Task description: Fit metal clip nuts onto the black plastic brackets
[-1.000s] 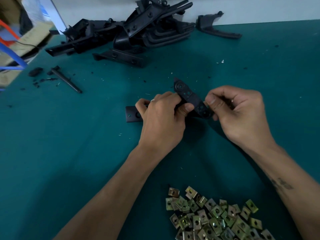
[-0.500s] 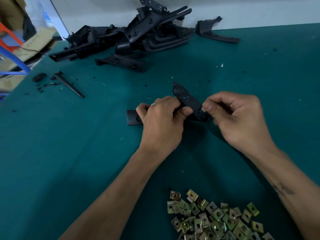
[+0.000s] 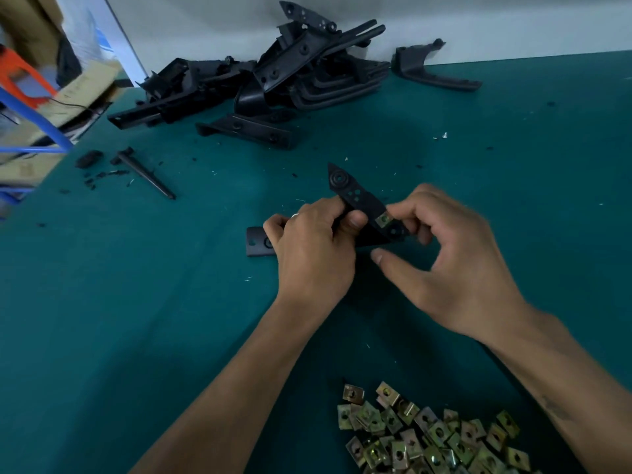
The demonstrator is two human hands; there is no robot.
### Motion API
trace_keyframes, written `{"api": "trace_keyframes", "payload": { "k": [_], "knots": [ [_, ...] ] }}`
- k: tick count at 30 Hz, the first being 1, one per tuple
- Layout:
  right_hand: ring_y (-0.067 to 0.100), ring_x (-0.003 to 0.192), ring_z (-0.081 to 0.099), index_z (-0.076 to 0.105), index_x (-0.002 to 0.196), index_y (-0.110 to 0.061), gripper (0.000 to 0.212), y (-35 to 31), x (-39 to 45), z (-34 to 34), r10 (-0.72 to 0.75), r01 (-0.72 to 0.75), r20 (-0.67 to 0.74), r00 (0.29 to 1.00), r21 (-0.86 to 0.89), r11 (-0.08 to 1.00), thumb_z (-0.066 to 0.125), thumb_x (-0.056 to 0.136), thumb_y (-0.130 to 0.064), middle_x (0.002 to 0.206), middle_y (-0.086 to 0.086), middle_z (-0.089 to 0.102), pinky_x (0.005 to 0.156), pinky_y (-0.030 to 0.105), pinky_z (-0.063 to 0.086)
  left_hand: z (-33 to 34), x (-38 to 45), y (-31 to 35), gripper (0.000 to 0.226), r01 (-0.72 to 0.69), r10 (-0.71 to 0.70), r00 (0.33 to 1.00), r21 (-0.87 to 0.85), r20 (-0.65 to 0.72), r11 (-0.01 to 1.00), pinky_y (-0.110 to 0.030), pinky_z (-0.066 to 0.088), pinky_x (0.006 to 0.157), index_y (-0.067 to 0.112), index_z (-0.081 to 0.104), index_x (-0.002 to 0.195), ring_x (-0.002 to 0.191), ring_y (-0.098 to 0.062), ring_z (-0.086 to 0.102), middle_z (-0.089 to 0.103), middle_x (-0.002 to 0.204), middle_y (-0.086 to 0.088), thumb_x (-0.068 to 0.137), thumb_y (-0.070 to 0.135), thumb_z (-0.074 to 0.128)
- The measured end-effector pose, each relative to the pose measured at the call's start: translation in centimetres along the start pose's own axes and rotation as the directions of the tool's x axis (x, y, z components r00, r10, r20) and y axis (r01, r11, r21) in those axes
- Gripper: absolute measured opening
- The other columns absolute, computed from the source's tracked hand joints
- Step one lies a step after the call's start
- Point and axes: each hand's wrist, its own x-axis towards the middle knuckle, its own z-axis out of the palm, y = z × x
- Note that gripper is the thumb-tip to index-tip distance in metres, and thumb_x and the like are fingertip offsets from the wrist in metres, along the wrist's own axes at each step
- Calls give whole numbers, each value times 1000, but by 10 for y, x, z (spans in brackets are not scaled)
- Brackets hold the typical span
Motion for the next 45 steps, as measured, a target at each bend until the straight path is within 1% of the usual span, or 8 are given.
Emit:
{"api": "trace_keyframes", "payload": {
  "k": [8, 14, 19, 21, 26, 33, 37, 45],
  "knots": [
    [19, 80, 56, 72, 103, -10, 22, 4, 5, -8, 4, -4, 29, 1000, 21, 1000, 75, 83, -17, 85, 3, 57, 74, 29, 45, -1, 3, 4, 33, 35, -36, 999, 22, 17, 999, -37, 22, 85, 30, 50, 70, 73, -15, 51, 50, 61, 12, 103, 29, 50],
    [16, 64, 50, 74, 92, -22, 16, 17, -9, -23, 245, -279, 158, 956, 249, 927, 75, 89, -7, 70, 1, 56, 62, 30, 38, 1, 2, 4, 33, 31, -35, 997, 60, 70, 998, -43, 27, 93, 24, 52, 75, 71, -20, 51, 41, 56, 12, 104, 38, 47],
    [27, 53, 40, 68, 80, -6, 11, 1, -38, -29, 192, -230, 146, 971, 326, 917, 73, 85, -14, 58, 9, 47, 53, 30, 33, 5, 3, -1, 41, 27, -30, 998, 46, 63, 999, -42, 26, 93, 27, 40, 65, 71, -20, 53, 44, 56, 10, 104, 40, 43],
    [29, 53, 44, 70, 74, -8, 12, -7, -46, -39, 145, -238, 263, 954, 368, 899, 73, 81, -16, 59, 11, 54, 51, 32, 33, 6, 5, -1, 43, 30, -31, 999, 32, 36, 999, -40, 24, 87, 28, 37, 63, 66, -13, 50, 45, 55, 11, 104, 40, 43],
    [21, 78, 59, 78, 97, -37, 17, -28, -51, -34, 21, -196, 669, 743, 188, 962, 79, 82, -32, 92, -3, 63, 65, 30, 47, 10, 5, -4, 36, 12, -12, 1000, 42, -4, 999, -38, 21, 82, 25, 48, 71, 68, -14, 49, 52, 59, 11, 103, 41, 43],
    [21, 82, 58, 64, 84, -34, 19, -34, -50, -35, 58, -164, 695, 717, 87, 983, 80, 87, -23, 88, -4, 61, 67, 24, 45, 10, 5, -4, 36, 22, -21, 1000, 62, -7, 998, -36, 17, 79, 24, 50, 73, 70, -16, 49, 53, 61, 11, 103, 42, 41],
    [23, 74, 65, 69, 89, -32, 15, -34, -49, -34, 88, -285, 620, 779, 226, 931, 77, 88, -20, 85, 0, 71, 66, 38, 52, 9, 4, -3, 37, 31, -32, 999, 50, 12, 998, -37, 20, 83, 23, 49, 73, 72, -17, 51, 54, 62, 10, 103, 42, 41],
    [16, 75, 68, 73, 93, -11, 8, -23, -46, -34, 128, -424, 561, 818, 437, 794, 67, 89, -8, 81, 7, 71, 72, 21, 51, 9, 5, -3, 40, 29, -33, 999, 83, 41, 996, -43, 25, 91, 23, 40, 68, 75, -23, 54, 50, 61, 8, 104, 40, 39]
  ]
}}
